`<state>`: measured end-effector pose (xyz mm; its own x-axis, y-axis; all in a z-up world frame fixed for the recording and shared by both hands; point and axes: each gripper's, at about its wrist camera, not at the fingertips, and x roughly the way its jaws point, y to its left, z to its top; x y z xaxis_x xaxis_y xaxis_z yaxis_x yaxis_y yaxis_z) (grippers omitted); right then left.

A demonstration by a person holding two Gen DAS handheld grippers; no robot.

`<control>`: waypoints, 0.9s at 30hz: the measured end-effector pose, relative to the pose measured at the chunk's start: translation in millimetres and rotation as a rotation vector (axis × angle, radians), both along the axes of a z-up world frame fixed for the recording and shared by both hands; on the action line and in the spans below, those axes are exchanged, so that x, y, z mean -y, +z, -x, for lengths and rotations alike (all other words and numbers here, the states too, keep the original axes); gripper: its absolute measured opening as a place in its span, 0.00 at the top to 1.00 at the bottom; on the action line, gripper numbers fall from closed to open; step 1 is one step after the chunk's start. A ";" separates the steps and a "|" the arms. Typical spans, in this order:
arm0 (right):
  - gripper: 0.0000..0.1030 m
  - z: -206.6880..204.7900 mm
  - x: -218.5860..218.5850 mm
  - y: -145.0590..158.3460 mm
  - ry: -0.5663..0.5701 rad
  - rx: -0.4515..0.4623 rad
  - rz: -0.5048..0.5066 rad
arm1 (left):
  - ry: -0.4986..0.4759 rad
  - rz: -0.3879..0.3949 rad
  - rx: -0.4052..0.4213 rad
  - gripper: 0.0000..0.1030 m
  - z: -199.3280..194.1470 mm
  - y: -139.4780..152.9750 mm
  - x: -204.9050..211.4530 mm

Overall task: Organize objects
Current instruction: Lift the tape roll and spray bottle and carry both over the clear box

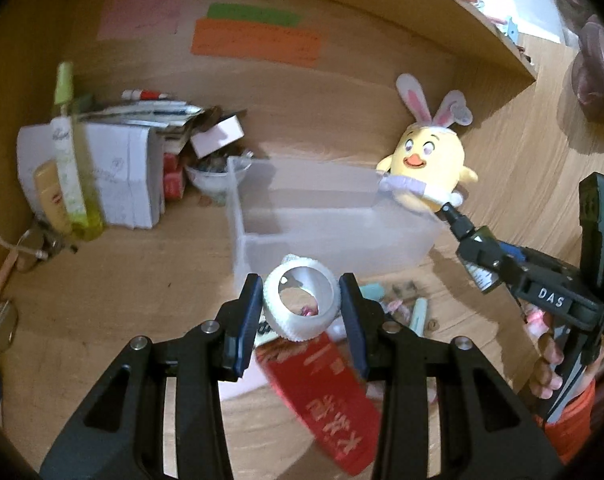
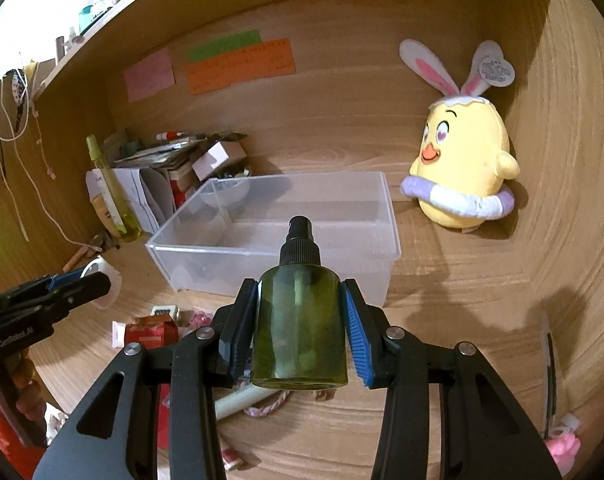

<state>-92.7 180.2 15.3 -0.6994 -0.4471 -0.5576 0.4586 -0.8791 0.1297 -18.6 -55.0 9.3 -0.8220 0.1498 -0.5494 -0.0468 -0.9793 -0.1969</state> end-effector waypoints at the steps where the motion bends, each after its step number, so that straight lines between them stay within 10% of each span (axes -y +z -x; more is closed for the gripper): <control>1: 0.63 1.5 0.5 2.0 0.000 -0.006 0.002 | -0.005 0.004 -0.006 0.62 2.7 2.8 -1.9; 27: 0.63 42.5 26.5 42.9 0.023 -0.132 -0.011 | -0.006 0.000 -0.022 0.62 76.4 31.1 -2.5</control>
